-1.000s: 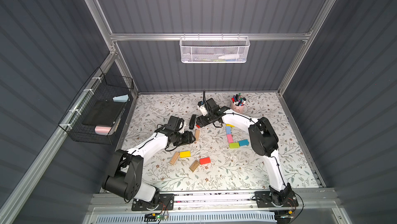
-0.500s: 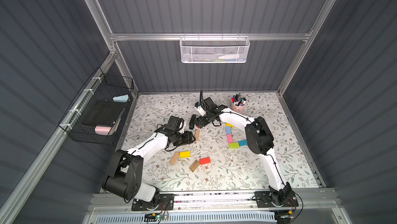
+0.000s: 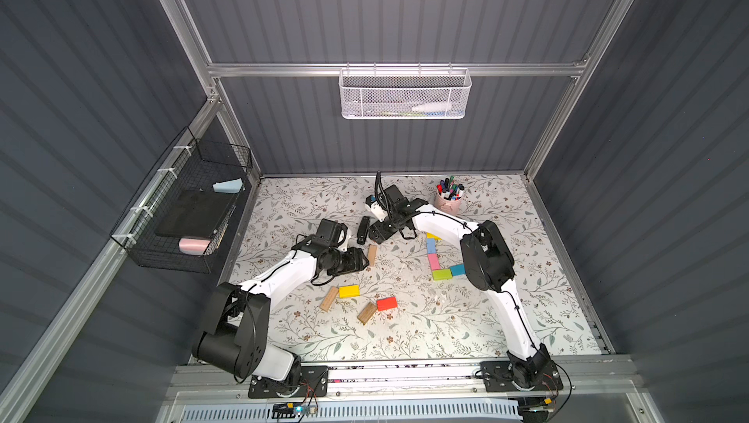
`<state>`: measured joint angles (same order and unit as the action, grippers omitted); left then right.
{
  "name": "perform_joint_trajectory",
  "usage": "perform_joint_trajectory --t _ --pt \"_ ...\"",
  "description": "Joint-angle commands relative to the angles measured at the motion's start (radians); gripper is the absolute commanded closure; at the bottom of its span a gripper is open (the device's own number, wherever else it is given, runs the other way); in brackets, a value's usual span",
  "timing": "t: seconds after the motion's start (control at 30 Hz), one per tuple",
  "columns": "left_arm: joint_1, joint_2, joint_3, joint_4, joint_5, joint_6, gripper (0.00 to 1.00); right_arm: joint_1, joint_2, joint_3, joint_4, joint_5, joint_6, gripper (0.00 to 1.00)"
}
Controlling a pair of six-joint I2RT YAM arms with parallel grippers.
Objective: Assemble the letter c with building blocks
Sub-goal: Pick up the building block from the center of the board.
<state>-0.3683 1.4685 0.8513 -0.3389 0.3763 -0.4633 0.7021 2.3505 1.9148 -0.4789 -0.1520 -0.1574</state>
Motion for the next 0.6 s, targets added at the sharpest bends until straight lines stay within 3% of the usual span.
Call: perform_joint_trajectory --t 0.0,0.2,0.57 --pt "0.007 -0.02 -0.001 0.0 0.005 0.005 0.33 0.002 0.047 0.021 -0.002 0.012 -0.03 0.16" --pt "0.007 -0.015 0.007 -0.003 0.005 0.007 0.33 0.002 0.058 0.021 0.012 0.02 -0.019 0.17" --pt "0.006 -0.012 0.017 -0.014 0.002 0.011 0.33 0.002 0.071 0.029 0.012 0.029 -0.013 0.3"
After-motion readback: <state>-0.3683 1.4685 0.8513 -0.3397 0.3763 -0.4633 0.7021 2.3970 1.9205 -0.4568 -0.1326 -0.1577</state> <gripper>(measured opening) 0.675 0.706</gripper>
